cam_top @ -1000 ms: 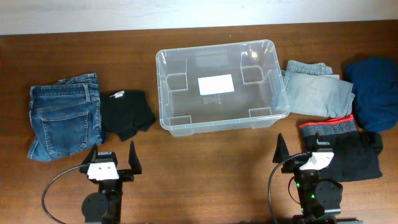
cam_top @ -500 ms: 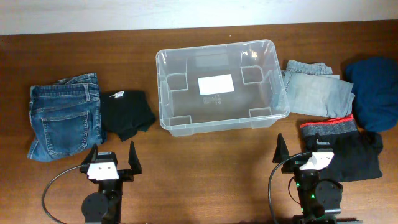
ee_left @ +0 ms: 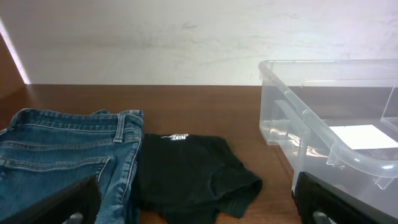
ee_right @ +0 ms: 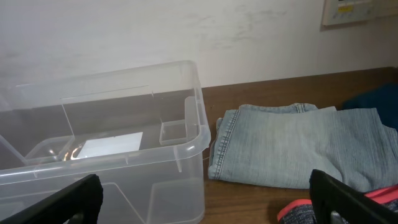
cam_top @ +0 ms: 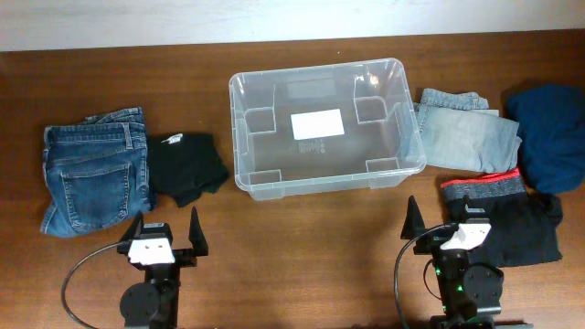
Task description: Pack container
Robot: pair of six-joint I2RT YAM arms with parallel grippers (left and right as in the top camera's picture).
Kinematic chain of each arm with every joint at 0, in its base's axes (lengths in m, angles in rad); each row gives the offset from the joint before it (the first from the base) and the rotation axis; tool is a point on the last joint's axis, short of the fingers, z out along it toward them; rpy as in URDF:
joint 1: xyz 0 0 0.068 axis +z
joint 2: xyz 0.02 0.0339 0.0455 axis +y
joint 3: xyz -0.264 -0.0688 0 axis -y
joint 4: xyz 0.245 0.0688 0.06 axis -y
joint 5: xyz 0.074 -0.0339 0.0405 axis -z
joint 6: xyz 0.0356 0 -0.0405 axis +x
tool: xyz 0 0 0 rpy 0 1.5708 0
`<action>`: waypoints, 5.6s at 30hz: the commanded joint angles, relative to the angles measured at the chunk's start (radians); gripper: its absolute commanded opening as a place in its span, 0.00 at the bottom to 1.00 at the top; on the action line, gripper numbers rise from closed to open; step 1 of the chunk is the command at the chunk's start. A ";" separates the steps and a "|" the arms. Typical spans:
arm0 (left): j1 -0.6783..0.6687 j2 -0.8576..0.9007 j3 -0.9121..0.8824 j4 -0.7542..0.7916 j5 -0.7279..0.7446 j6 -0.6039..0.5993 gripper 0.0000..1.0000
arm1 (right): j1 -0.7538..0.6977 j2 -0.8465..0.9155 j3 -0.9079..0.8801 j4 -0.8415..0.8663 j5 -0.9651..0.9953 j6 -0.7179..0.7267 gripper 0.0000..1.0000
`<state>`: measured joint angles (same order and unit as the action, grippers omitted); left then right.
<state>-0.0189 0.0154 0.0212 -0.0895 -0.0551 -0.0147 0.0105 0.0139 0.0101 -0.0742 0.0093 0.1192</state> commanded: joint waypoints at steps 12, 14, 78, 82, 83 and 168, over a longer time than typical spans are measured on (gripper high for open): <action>0.004 -0.008 -0.006 -0.001 0.014 0.019 0.99 | -0.006 -0.010 -0.005 -0.006 -0.001 -0.008 0.98; 0.004 -0.008 -0.006 -0.001 0.014 0.019 0.99 | -0.006 -0.010 -0.005 -0.007 -0.001 -0.007 0.98; 0.476 1.855 1.449 -0.815 0.071 0.153 0.99 | -0.006 -0.010 -0.005 -0.006 -0.001 -0.007 0.98; 0.486 1.962 1.449 -0.753 0.085 0.234 0.99 | -0.006 -0.010 -0.005 -0.007 -0.001 -0.008 0.98; 0.484 1.974 1.449 -0.734 0.092 0.261 0.99 | -0.006 -0.010 -0.005 -0.007 -0.001 -0.007 0.98; 0.522 1.908 1.600 -1.068 0.151 -0.491 1.00 | -0.006 -0.010 -0.005 -0.007 -0.001 -0.007 0.98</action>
<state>0.4698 1.9224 1.6886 -1.1561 0.0509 -0.3489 0.0090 0.0120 0.0101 -0.0742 0.0097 0.1196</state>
